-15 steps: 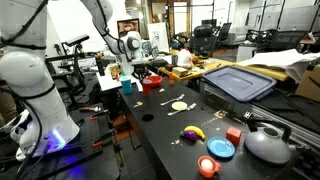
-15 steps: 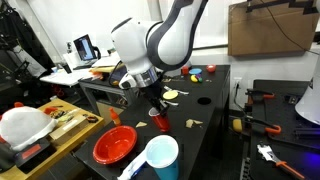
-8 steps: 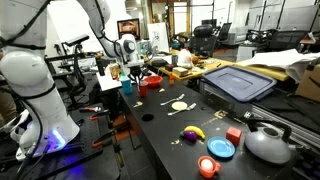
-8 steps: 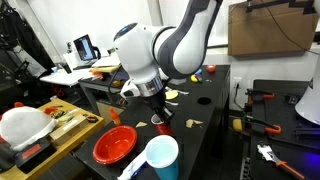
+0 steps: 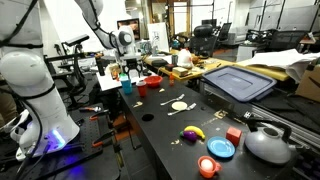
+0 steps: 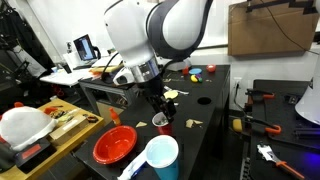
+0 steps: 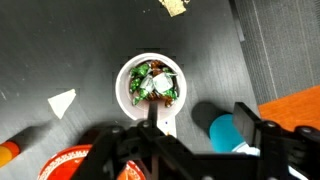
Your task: Move the red cup to the left
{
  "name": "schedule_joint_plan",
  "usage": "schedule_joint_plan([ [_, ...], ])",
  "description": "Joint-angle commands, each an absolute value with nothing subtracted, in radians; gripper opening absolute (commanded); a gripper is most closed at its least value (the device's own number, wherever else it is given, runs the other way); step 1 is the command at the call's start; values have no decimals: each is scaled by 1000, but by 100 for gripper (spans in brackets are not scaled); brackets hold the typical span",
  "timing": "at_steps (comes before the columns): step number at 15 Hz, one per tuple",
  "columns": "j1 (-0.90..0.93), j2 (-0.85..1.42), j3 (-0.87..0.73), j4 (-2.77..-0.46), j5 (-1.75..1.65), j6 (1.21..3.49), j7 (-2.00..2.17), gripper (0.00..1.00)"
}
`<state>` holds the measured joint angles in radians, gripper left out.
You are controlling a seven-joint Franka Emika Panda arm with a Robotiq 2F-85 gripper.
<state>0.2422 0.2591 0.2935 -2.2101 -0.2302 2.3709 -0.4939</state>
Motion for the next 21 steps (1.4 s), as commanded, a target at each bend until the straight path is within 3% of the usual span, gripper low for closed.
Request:
schedule_joint_plan([
  [1, 211, 124, 310, -2223, -134, 2253, -549, 100],
  [9, 161, 67, 198, -2102, -141, 2144, -477, 100],
  [21, 34, 170, 40, -1846, -81, 1968, -201, 100],
])
